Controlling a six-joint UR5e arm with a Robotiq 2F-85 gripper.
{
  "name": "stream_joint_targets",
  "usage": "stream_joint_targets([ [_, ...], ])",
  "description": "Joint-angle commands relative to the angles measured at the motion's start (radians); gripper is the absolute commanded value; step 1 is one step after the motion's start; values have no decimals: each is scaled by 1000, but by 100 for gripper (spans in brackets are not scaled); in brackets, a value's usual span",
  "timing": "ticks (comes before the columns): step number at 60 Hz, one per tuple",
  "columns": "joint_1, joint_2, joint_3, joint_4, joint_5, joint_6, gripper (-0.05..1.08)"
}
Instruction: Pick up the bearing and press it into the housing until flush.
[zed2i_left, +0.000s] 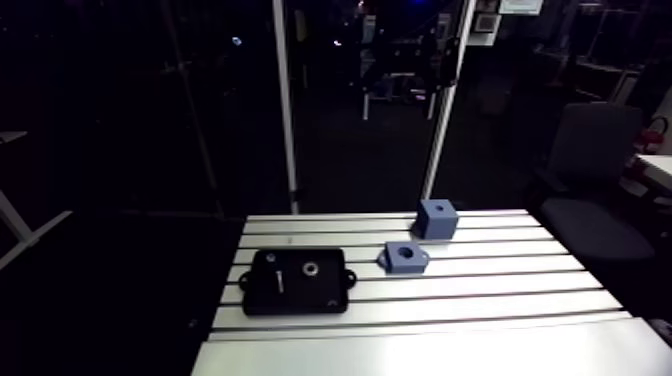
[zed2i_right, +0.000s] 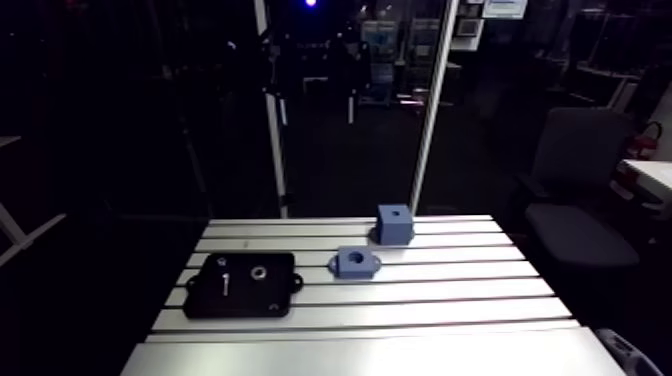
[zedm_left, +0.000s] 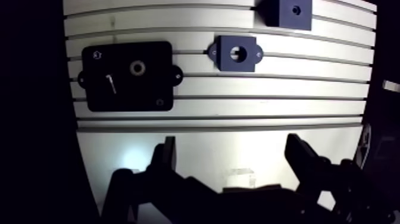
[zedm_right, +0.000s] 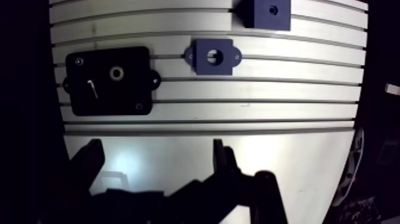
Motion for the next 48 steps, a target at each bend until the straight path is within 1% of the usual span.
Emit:
stream_joint_targets([
  [1,0,2,1,0,0,0,1],
  [34,2,2,7,0,1,4,1],
  [35,4,2,8,0,4,7,1],
  [38,7,4,10,0,5,10,1],
  [43,29,7,18,-13,7,16,1],
  [45,38,11,20,-30,8,19,1],
  [48,61,14,32,-72,13,32,1],
])
